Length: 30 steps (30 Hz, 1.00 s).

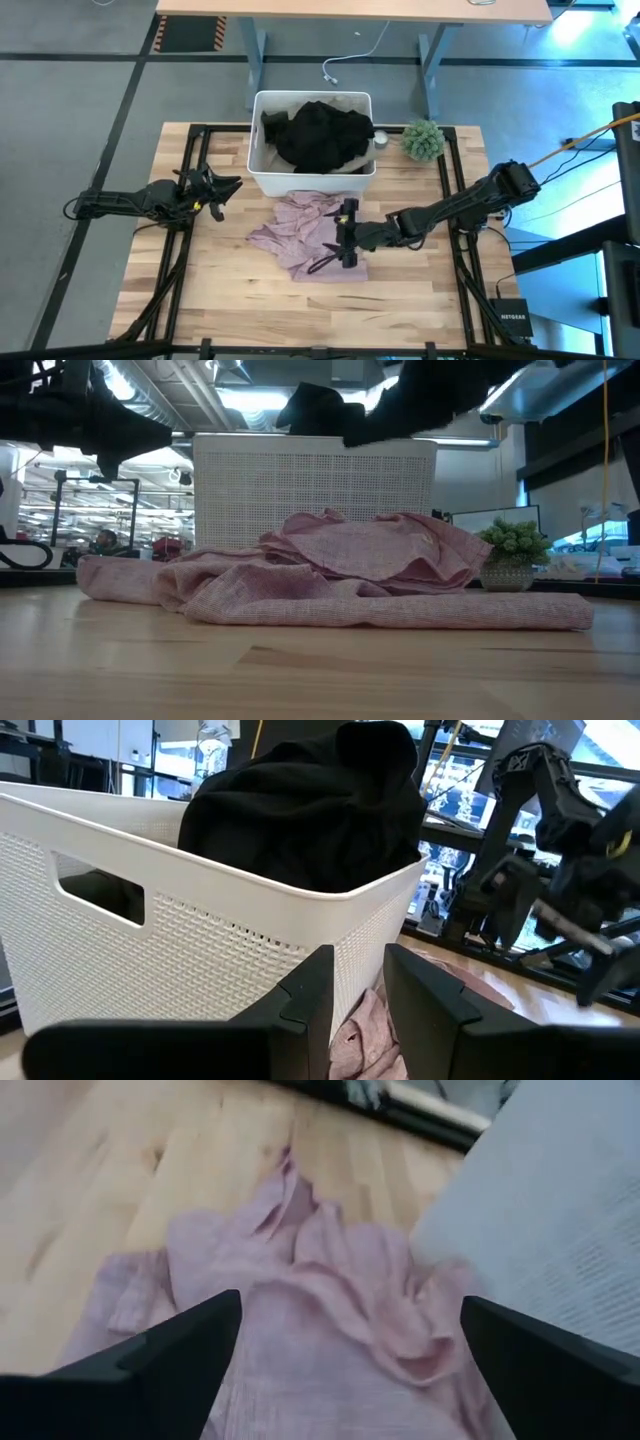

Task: Sort clothes
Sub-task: Put the pink blouse into the white laundry organizer

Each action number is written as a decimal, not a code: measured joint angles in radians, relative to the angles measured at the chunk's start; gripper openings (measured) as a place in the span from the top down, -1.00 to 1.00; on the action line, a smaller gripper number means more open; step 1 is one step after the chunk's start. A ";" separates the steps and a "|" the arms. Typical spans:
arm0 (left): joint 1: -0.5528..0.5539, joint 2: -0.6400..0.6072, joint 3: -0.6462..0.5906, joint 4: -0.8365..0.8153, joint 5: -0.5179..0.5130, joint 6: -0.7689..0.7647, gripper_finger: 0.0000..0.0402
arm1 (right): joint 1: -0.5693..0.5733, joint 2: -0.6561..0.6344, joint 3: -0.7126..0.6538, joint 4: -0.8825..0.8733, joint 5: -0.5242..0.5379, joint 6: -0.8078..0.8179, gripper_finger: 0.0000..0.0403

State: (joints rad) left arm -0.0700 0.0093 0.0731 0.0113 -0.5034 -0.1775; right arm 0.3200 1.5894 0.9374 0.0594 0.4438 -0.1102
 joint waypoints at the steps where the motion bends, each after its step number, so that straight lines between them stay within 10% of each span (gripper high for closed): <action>1: 0.000 0.000 0.000 0.001 0.000 0.000 0.57 | -0.001 0.018 0.000 0.001 0.000 -0.002 -0.97; 30: 0.000 0.000 0.000 -0.019 -0.011 -0.021 0.57 | -0.217 0.367 0.209 -0.024 -0.143 0.052 -0.97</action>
State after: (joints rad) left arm -0.0702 0.0090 0.0731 -0.0078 -0.5148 -0.1989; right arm 0.1026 1.9564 1.1465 0.0355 0.3010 -0.0586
